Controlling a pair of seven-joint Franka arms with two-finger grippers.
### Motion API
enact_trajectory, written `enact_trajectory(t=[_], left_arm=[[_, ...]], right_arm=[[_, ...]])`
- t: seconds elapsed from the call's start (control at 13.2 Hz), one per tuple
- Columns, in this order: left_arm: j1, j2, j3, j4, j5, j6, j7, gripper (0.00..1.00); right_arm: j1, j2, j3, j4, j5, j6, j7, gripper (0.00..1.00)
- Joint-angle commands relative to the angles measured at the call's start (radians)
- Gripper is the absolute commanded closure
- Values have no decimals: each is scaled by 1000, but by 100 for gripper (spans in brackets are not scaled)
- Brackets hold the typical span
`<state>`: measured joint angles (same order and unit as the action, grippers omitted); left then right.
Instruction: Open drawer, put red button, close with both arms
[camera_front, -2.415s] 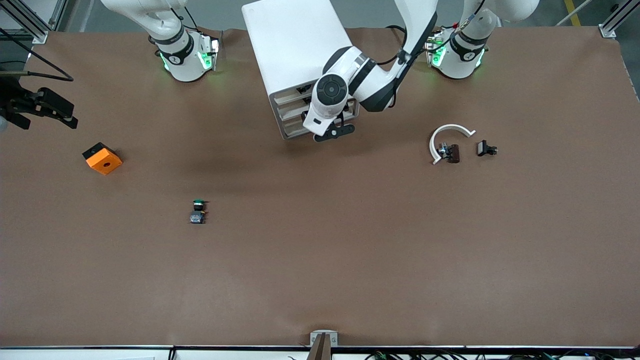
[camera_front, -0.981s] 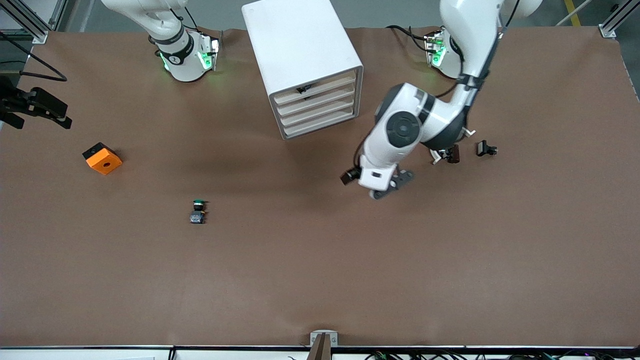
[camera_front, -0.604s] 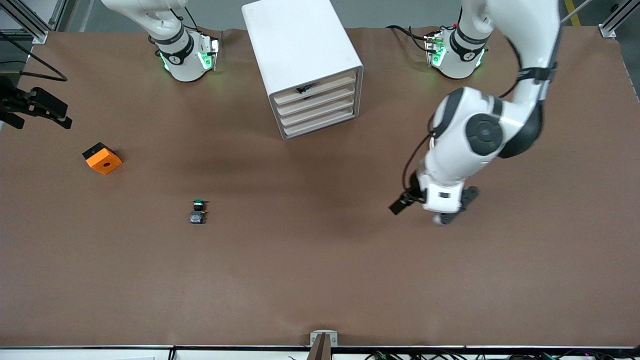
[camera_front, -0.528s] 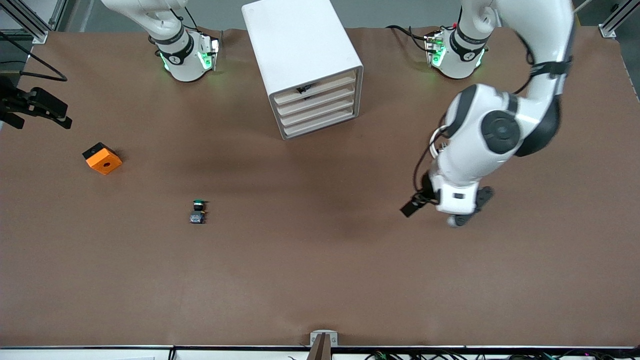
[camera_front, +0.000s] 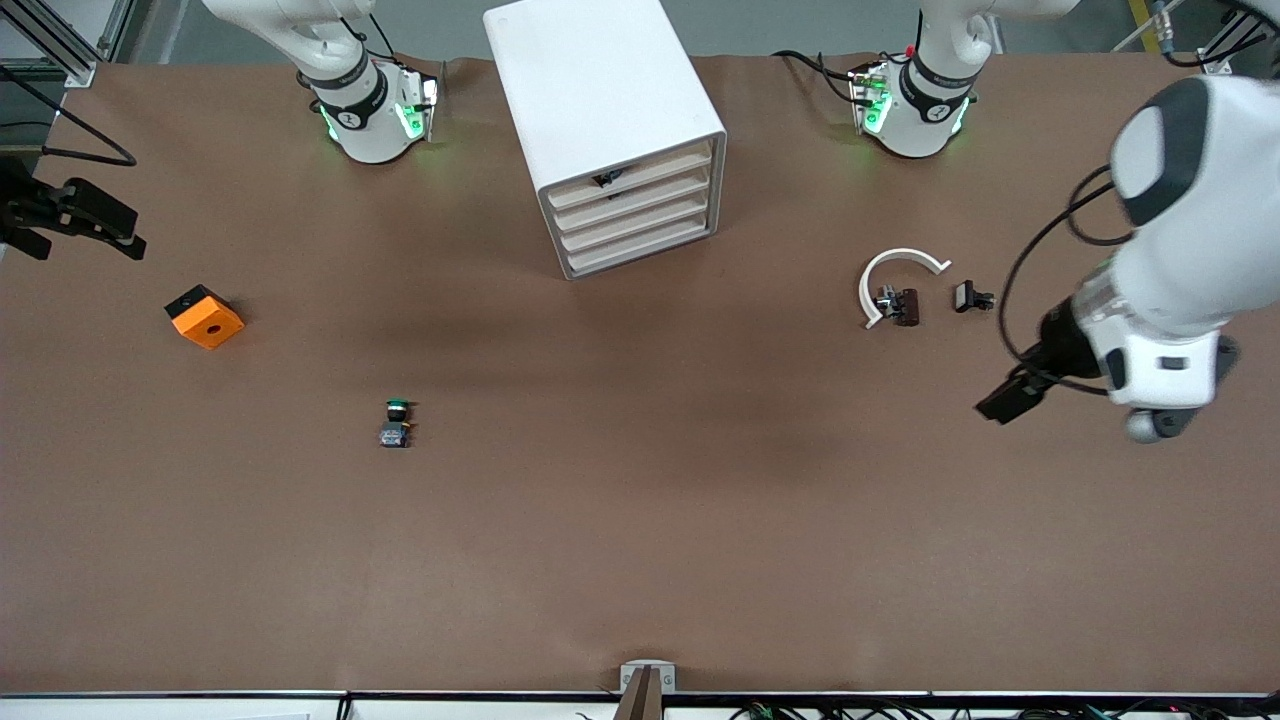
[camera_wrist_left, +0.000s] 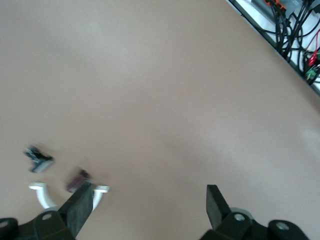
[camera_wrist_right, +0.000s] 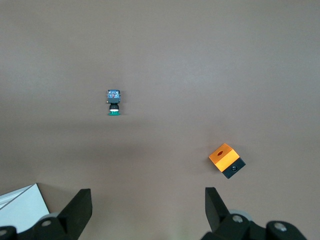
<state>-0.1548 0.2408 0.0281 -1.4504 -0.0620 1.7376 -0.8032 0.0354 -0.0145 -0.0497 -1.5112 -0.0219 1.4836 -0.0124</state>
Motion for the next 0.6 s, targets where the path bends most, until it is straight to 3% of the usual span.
enact_trajectory(t=[0.0, 0.53], left_arm=[[52, -67, -7, 8, 18, -73, 148, 0], [178, -222, -17, -8, 21, -282, 532, 0]], right_arm=[[-29, -2, 11, -7, 0, 6, -9, 0], [-22, -2, 13, -14, 14, -5, -9, 0]])
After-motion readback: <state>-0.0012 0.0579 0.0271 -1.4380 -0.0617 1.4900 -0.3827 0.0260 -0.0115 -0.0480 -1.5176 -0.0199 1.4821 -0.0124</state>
